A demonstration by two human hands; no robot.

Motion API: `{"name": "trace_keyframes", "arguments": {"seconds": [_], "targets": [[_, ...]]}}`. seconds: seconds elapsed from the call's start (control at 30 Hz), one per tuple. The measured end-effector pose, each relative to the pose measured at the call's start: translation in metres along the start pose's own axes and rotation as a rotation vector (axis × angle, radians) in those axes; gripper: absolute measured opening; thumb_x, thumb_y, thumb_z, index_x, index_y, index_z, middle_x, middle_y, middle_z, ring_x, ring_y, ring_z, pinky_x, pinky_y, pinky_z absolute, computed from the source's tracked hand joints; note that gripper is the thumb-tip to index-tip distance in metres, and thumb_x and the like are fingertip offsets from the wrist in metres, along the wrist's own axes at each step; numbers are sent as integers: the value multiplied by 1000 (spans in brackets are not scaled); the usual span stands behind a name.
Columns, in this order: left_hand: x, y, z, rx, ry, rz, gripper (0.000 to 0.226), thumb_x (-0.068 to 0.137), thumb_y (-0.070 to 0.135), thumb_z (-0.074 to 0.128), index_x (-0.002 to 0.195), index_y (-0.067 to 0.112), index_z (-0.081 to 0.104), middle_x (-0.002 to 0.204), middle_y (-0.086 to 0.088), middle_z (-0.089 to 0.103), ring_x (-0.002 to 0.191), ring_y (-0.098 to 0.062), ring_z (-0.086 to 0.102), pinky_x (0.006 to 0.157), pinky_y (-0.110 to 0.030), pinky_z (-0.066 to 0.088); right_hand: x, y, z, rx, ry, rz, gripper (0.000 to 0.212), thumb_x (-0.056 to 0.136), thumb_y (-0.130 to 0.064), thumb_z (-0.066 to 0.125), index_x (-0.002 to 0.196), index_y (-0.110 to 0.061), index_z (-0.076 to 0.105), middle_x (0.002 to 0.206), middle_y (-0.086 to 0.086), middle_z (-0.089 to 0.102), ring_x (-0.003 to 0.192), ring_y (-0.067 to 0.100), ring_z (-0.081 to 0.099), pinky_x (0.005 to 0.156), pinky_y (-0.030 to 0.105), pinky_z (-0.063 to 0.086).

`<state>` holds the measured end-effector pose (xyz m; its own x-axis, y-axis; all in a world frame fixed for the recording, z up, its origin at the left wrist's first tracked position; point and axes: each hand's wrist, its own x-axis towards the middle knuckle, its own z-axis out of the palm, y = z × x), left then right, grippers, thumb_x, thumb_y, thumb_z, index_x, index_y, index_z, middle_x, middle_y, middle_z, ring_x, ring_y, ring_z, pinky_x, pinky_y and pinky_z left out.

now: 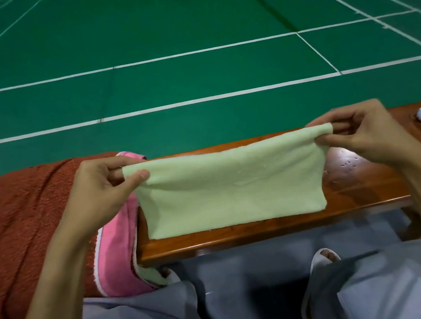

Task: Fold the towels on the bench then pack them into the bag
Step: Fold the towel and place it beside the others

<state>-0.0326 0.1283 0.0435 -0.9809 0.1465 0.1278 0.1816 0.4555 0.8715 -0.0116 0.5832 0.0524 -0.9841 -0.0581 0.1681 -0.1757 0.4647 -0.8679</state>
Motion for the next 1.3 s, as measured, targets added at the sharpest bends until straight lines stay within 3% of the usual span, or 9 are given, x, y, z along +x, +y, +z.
{"name": "trace_keyframes", "arguments": {"seconds": [0.13,0.27,0.47,0.63,0.73,0.8,0.97,1.13,1.3], "targets": [[6,9,1,8,111,51,19,75,14,88,92,12,81,79,4,79,71,-8,75,64,-16,57,11,2,5,-157,64,46,26,84,7,76,106,-7,77,94,6,79,90,14,76,85,27,60],[23,16,2,221,344,216,20,73,30,91,83,16,81,68,1,73,56,-7,59,54,-28,50,29,-6,12,-409,250,-7,21,84,-3,78,100,-17,78,87,0,78,74,1,68,75,6,51],[20,17,0,285,550,413,22,80,25,88,86,7,77,81,-4,70,74,-20,61,73,-25,47,24,-16,14,-272,442,-242,17,89,-10,76,102,-20,78,84,-41,68,77,-9,68,75,13,54],[-14,-15,11,574,154,398,23,65,19,94,73,20,73,76,6,59,77,-20,46,67,-35,38,-10,15,6,-298,93,-89,37,79,4,82,87,-32,75,87,-28,74,77,-5,70,78,17,58],[-17,-35,15,699,-243,157,50,47,78,81,58,34,63,72,15,52,73,-10,45,61,-36,43,-24,24,2,-546,-347,201,21,75,-16,90,82,-34,80,84,-23,75,84,-3,70,81,30,60],[-19,-36,21,661,-305,92,60,53,92,69,55,33,62,66,14,54,69,-8,50,61,-37,47,-27,28,3,-608,-408,327,17,76,-26,89,85,-36,79,89,-19,76,89,0,70,83,32,58],[-4,-21,70,616,207,282,32,96,47,63,102,18,73,100,-1,61,102,-28,53,89,-41,42,-6,22,45,-906,65,231,36,92,-39,65,126,-26,65,120,6,72,109,32,65,88,43,55],[6,-35,143,678,-115,266,64,104,52,36,159,20,33,167,-6,30,157,-26,17,126,-48,20,2,30,148,-777,-190,37,73,99,-60,27,163,-27,15,171,5,8,158,26,5,127,51,11],[7,-59,156,853,-229,146,73,100,66,7,165,32,2,172,1,-8,157,-20,-17,128,-46,-6,-2,58,170,-908,-304,-27,68,102,-65,10,163,-37,-1,171,-3,-12,157,22,-17,126,57,-2]]}}
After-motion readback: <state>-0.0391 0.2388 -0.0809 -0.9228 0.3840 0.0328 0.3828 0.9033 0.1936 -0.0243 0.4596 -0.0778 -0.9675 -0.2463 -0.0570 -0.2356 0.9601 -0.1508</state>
